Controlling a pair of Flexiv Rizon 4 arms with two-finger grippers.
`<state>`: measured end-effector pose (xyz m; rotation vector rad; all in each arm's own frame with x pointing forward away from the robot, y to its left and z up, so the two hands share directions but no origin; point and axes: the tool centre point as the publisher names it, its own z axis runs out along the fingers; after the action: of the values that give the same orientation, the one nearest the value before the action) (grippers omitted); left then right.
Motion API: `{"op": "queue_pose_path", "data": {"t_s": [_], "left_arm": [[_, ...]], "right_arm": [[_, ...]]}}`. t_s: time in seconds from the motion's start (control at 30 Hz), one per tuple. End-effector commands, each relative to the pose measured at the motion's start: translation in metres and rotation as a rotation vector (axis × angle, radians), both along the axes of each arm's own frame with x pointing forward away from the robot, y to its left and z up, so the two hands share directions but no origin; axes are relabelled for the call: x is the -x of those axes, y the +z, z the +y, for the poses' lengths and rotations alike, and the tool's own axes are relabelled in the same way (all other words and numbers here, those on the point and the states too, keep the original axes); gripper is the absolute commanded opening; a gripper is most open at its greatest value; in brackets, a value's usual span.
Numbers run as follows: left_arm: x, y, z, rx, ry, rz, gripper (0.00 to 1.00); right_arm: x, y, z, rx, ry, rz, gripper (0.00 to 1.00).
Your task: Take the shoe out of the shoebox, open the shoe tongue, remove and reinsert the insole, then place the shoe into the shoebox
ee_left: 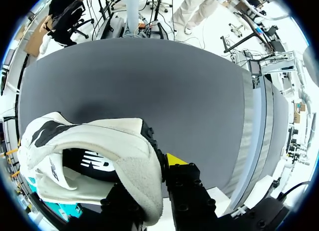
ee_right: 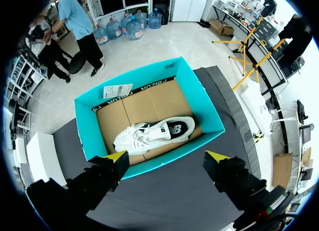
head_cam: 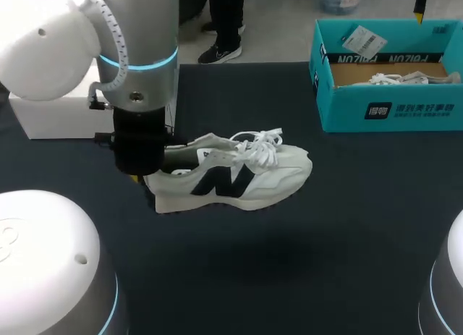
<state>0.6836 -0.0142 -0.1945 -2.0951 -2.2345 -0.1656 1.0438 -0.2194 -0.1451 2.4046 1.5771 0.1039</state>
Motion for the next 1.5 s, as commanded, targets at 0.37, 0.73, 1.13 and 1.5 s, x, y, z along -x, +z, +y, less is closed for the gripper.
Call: {"op": "queue_pose_path", "data": {"t_s": [0.37, 0.73, 1.13, 1.5], "left_arm": [[-0.007, -0.049, -0.021, -0.018, -0.04, -0.008, 0.0], [-0.008, -0.115, -0.019, -0.034, -0.044, -0.014, 0.0], [-0.021, -0.161, -0.025, -0.038, -0.044, -0.032, 0.0], [-0.025, -0.195, -0.032, -0.024, -0.082, -0.019, 0.0]], "right_arm": [[0.0, 0.0, 0.0, 0.0, 0.0, -0.001, 1.0], [0.0, 0.0, 0.0, 0.0, 0.0, -0.001, 1.0], [0.0, 0.0, 0.0, 0.0, 0.0, -0.001, 1.0], [0.0, 0.0, 0.0, 0.0, 0.0, -0.001, 1.0]]}}
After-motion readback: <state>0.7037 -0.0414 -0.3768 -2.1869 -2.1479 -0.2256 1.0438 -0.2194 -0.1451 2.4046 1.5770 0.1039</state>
